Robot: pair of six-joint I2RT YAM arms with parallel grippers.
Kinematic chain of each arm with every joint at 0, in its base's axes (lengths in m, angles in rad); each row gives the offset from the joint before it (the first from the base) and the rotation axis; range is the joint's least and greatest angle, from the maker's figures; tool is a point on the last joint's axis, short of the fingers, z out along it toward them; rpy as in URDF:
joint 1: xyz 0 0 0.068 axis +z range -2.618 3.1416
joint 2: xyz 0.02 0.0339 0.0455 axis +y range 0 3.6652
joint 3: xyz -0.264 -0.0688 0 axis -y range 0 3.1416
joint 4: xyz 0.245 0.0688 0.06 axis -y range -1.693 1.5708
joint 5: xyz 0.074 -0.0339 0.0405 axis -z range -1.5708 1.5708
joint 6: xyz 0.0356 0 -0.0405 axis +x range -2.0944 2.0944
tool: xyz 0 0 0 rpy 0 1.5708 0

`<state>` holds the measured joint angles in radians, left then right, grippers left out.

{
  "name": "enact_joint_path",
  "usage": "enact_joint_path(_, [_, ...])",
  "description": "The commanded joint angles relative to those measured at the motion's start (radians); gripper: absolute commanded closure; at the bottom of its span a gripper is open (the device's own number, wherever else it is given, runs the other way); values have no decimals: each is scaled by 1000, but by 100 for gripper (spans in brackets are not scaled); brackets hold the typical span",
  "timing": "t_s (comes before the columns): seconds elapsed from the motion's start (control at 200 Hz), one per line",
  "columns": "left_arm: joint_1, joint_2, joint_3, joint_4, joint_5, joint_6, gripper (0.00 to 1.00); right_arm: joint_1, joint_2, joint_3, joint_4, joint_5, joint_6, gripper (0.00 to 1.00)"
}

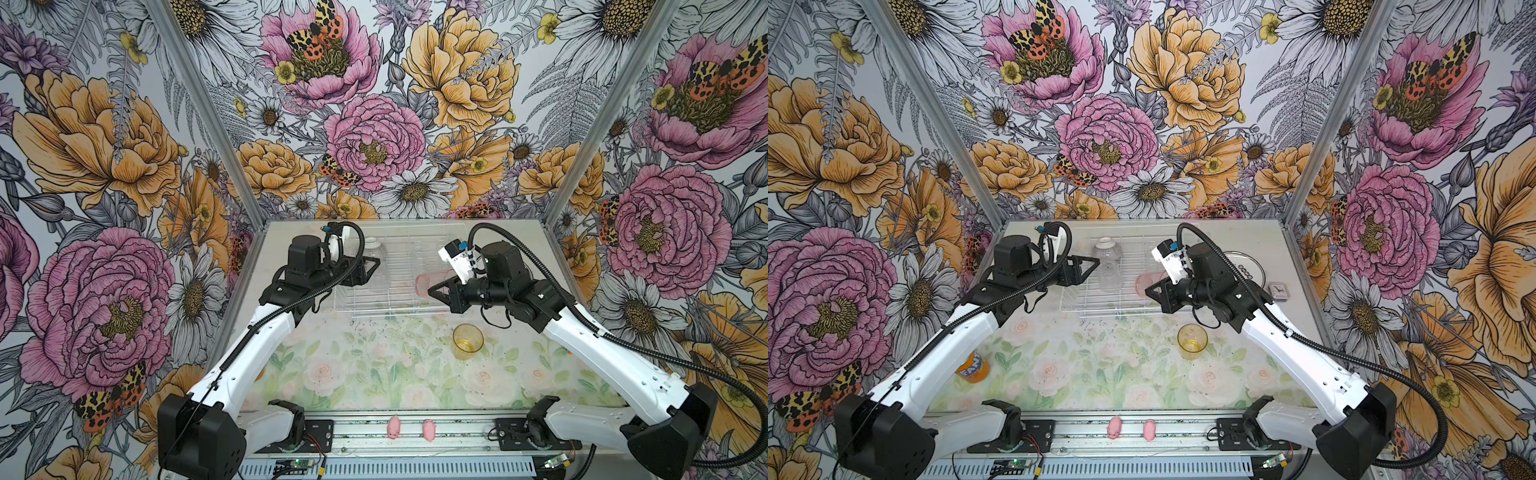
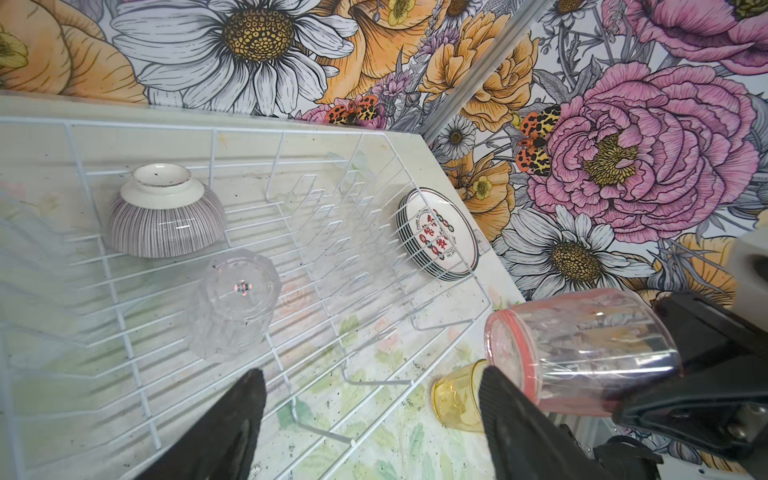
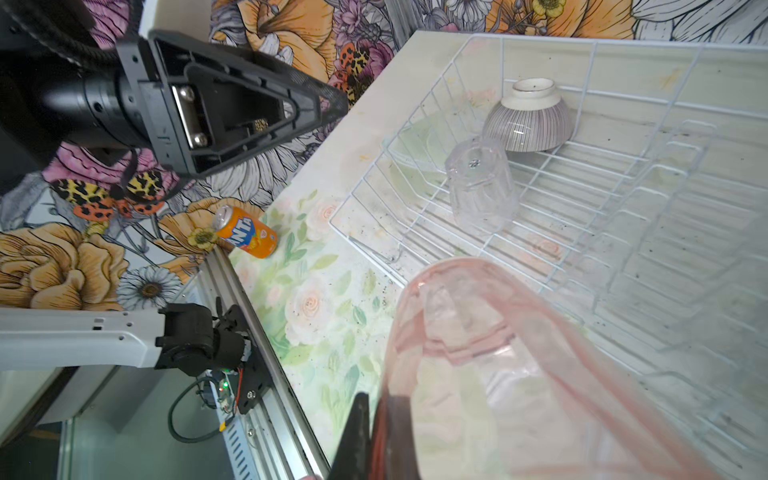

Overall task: Unload the mixed dishes from the dish rack
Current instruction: 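Carry the pink glass away with right gripper while left gripper releases and withdraws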

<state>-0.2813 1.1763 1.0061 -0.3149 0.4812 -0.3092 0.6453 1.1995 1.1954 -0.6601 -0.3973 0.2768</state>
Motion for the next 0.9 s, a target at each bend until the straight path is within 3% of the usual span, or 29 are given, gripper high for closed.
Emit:
enact_joint_path(0.0, [14,-21,-20,-45,-45,25,18,94,29,59,-194,269,-78,100])
enact_joint_path(0.16, [25,-27,-18,-76,-58,35,18,248,80,84,-287,411,-79,100])
enact_joint_path(0.385, [48,-28,-32,-79,-49,34,18,377,201,133,-382,445,-106,100])
enact_joint_path(0.896, [62,7,-24,-78,-34,41,18,392,449,145,-461,443,-183,100])
